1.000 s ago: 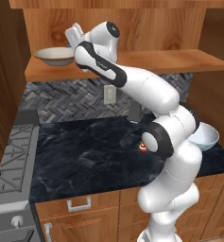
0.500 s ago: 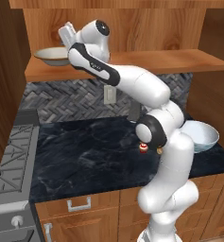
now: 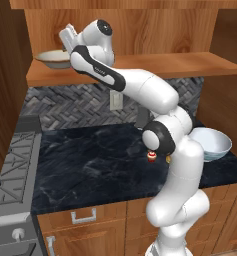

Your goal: Pick both bowls and place them on the counter. Then place the cupcake in one bowl and place the bread in the other bowl.

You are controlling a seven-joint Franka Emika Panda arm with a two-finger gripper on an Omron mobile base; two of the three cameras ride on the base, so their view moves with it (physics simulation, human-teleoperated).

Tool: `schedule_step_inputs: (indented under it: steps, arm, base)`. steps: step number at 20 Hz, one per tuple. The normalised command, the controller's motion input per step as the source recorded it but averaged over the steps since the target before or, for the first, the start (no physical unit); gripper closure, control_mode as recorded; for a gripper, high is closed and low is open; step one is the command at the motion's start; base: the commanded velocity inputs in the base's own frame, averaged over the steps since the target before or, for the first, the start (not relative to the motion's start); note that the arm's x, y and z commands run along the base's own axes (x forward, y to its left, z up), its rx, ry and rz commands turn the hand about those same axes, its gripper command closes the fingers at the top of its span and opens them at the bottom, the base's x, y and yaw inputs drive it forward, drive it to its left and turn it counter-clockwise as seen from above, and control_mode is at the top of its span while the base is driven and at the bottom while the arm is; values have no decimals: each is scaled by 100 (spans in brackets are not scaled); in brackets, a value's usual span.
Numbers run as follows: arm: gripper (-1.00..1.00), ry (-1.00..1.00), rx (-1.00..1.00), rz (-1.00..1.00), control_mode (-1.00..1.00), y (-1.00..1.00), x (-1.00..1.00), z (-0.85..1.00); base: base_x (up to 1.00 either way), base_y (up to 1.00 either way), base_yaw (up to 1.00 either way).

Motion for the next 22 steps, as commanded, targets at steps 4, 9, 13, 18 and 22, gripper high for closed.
schedule_step_inputs:
  steps: [4,9,13,18,22]
  arm:
    - [100,0,0,0,-100,3,-2,-31]
    - [100,-2,0,0,-100,0,-23,-19]
    - [100,-13,4,-1,-100,-5,-59,-8]
    - [100,-15,5,-2,-100,-8,-71,-11]
    - [100,-22,4,-5,-100,-33,-96,-15]
  base:
    - [0,0,0]
    - [0,0,0]
    - [0,0,0]
    - [0,0,0]
    - [0,0,0]
